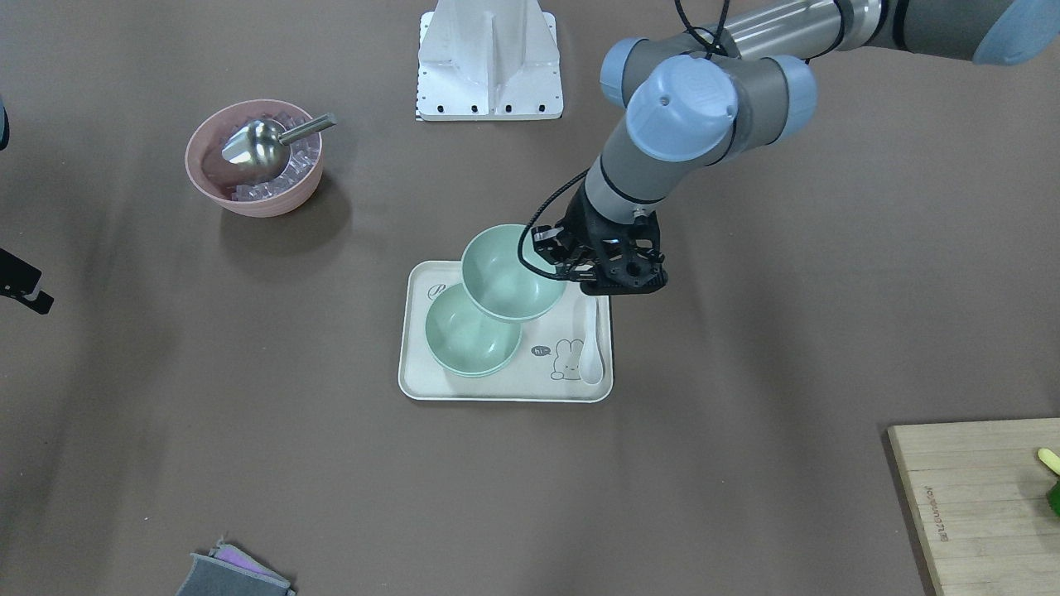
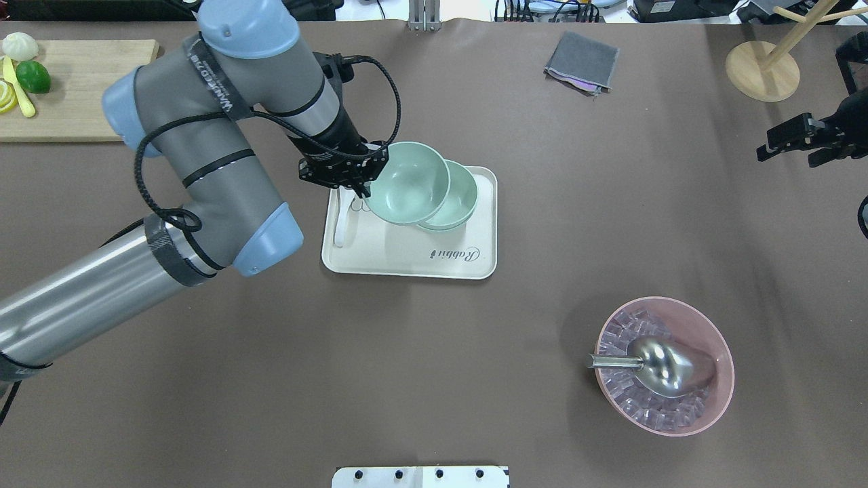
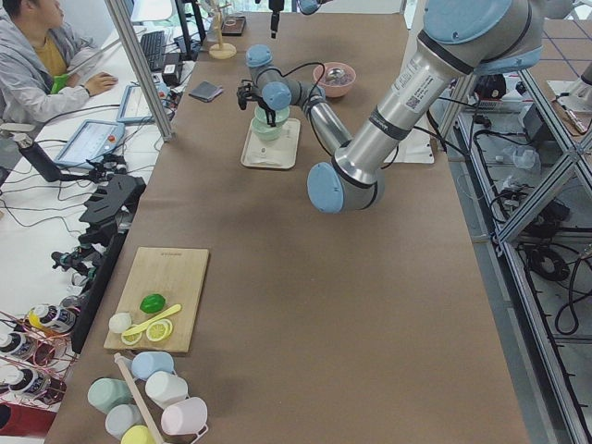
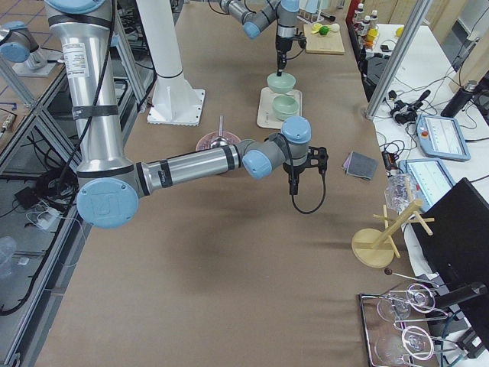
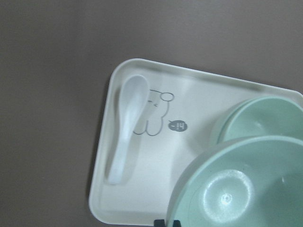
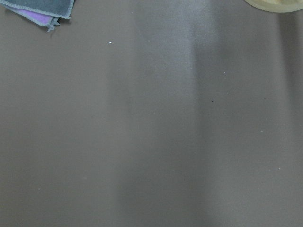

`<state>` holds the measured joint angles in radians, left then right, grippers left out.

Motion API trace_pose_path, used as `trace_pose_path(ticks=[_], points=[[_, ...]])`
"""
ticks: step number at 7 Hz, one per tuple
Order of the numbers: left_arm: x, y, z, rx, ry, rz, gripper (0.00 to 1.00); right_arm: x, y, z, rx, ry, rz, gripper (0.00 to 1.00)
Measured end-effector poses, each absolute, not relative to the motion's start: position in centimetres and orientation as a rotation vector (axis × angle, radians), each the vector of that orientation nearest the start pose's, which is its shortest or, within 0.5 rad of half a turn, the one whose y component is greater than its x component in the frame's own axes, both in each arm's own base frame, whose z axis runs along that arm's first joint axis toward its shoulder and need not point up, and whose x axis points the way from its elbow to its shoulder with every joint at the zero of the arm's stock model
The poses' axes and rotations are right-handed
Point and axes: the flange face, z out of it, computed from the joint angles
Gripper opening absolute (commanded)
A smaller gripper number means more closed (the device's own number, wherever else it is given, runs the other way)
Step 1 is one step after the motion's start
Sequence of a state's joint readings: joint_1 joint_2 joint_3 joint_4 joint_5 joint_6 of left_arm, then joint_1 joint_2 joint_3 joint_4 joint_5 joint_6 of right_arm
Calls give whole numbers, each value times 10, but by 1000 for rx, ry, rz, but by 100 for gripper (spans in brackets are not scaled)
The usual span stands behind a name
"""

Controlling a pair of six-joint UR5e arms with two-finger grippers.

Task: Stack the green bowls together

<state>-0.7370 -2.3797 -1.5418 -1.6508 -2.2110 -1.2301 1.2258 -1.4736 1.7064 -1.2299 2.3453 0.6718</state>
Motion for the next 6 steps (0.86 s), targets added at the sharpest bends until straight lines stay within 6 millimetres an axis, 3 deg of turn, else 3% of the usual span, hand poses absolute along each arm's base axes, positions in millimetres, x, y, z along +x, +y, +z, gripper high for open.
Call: trace_pose_path(ticks=[2,6], points=[[498,-537,144,-83,1026,-79,0,-122,-531,507,107,-916,74,100],[514,-552,152,-44,1041,-79,0,-120,-530,508,108,-916,75,100]])
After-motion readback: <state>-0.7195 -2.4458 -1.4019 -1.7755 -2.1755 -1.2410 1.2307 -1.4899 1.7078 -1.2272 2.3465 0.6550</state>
